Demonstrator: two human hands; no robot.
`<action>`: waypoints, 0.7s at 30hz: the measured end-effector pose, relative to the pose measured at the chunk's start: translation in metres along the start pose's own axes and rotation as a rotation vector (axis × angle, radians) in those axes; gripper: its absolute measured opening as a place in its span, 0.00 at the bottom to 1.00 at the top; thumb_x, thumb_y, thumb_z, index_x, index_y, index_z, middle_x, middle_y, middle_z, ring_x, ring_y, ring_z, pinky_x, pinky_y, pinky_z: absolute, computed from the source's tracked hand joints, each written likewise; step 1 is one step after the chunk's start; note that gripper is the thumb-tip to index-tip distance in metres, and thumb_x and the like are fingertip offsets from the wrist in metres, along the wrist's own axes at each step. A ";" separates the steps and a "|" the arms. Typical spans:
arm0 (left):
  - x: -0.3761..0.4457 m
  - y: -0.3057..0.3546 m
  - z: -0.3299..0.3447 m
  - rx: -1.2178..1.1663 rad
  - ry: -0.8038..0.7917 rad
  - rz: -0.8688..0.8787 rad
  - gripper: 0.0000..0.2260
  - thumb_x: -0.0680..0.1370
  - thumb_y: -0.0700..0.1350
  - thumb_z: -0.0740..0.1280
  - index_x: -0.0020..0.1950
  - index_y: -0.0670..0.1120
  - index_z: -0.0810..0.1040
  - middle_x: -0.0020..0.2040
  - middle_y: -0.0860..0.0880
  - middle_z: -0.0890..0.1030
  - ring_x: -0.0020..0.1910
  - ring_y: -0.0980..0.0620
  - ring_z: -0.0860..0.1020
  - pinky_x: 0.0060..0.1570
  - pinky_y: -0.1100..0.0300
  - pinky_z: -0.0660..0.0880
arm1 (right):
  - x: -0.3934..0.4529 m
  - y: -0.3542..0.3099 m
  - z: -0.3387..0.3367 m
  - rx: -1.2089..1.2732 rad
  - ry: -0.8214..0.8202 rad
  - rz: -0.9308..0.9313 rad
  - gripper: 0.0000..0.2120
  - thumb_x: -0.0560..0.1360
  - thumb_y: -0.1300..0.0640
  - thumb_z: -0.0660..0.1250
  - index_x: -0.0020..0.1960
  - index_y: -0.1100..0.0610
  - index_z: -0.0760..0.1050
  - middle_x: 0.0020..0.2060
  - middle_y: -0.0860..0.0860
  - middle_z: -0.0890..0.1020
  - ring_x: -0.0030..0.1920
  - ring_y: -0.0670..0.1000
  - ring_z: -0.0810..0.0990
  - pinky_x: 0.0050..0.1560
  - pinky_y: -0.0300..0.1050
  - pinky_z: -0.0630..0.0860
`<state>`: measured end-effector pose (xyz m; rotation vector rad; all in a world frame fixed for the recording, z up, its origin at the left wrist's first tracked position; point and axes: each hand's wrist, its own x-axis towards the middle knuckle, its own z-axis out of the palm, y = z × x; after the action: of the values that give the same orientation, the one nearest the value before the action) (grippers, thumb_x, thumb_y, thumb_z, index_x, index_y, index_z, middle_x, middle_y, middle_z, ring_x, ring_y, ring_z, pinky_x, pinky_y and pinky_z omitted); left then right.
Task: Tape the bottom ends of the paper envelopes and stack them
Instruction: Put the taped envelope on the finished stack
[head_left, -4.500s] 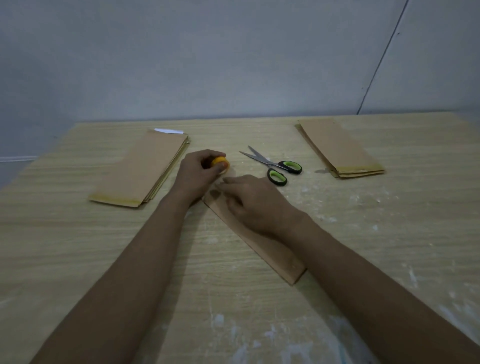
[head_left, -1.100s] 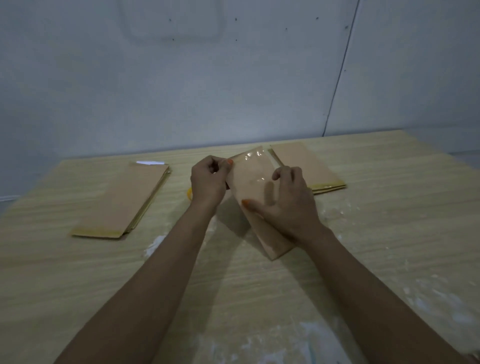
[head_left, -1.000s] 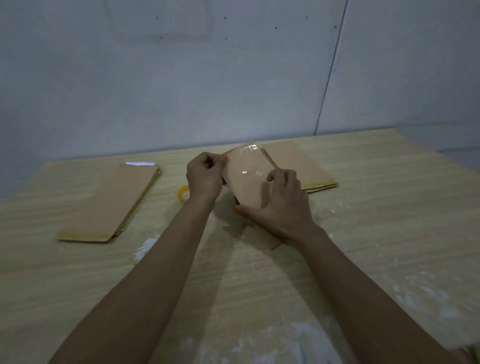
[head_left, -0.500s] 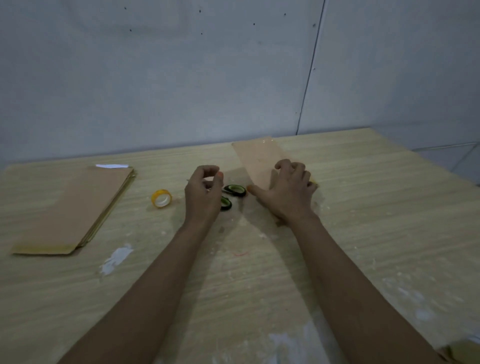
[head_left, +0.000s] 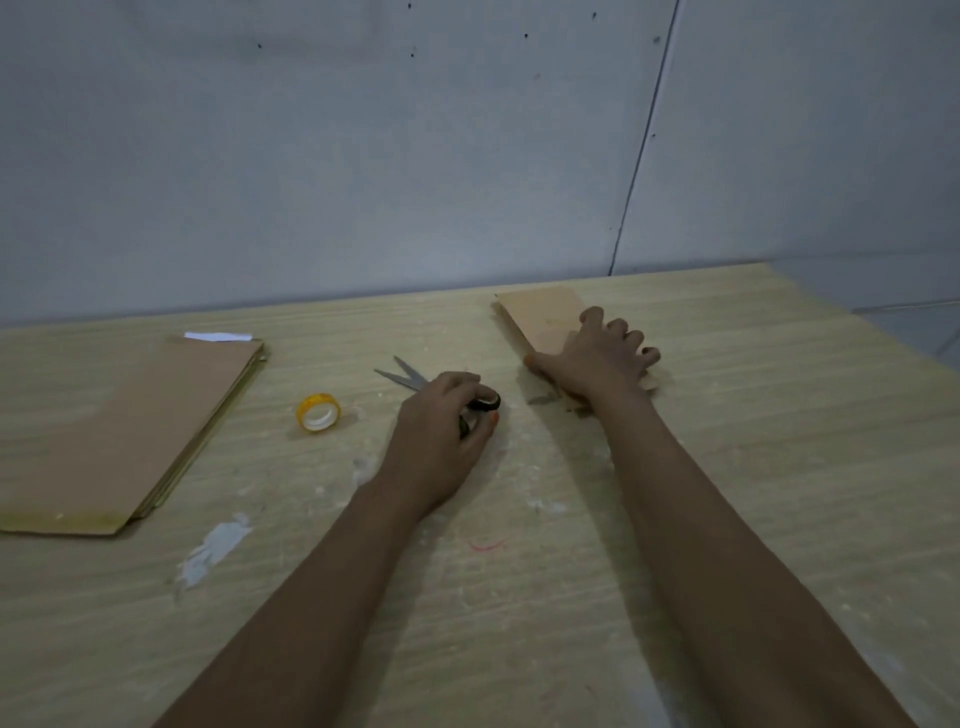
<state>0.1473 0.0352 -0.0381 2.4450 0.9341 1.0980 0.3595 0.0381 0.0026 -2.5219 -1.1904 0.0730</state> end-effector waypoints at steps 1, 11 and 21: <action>0.000 -0.001 0.001 0.003 -0.003 0.000 0.09 0.77 0.46 0.68 0.55 0.46 0.83 0.57 0.46 0.81 0.61 0.49 0.78 0.57 0.49 0.76 | 0.003 0.000 0.001 -0.006 -0.015 0.001 0.48 0.62 0.28 0.69 0.73 0.52 0.59 0.69 0.60 0.66 0.69 0.64 0.63 0.66 0.64 0.57; -0.002 0.002 0.000 0.016 -0.012 0.016 0.09 0.78 0.45 0.68 0.56 0.45 0.82 0.57 0.46 0.81 0.63 0.50 0.76 0.58 0.50 0.75 | 0.004 -0.003 0.001 -0.017 0.016 -0.058 0.52 0.63 0.23 0.64 0.76 0.52 0.56 0.73 0.60 0.61 0.73 0.64 0.58 0.69 0.67 0.50; -0.015 0.013 -0.023 -0.018 0.135 0.058 0.05 0.75 0.40 0.67 0.49 0.43 0.82 0.52 0.47 0.80 0.54 0.47 0.77 0.56 0.61 0.69 | -0.044 -0.039 0.014 0.300 0.495 -0.487 0.07 0.69 0.50 0.65 0.36 0.51 0.78 0.36 0.47 0.80 0.47 0.56 0.77 0.53 0.50 0.56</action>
<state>0.1286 0.0160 -0.0248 2.4228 0.8929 1.2993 0.2998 0.0314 -0.0024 -1.7900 -1.4063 -0.4337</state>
